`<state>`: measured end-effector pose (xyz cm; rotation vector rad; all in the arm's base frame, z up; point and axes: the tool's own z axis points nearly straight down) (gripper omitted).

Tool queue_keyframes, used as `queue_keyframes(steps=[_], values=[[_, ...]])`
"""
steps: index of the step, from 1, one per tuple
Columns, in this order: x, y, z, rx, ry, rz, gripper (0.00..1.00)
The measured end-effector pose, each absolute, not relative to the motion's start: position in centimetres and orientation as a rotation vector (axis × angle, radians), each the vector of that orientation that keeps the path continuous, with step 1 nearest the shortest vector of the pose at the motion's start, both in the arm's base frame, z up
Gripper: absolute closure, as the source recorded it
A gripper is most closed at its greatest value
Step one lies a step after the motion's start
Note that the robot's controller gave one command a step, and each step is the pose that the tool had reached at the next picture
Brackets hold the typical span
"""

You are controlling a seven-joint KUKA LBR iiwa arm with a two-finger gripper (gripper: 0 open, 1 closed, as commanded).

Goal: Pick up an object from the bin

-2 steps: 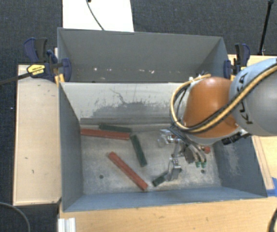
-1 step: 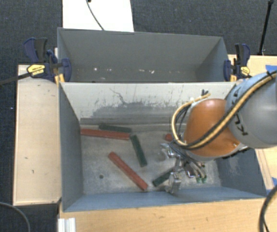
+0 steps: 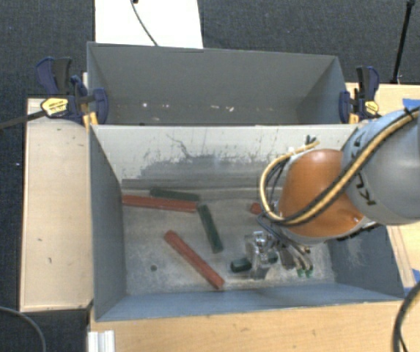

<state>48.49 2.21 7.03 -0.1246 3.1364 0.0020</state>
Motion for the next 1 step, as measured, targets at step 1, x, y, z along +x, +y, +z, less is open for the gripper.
queue_keyframes(steps=[1], values=[[50.50, 2.77, 20.40, -0.192, 3.124, 0.000, 1.00]])
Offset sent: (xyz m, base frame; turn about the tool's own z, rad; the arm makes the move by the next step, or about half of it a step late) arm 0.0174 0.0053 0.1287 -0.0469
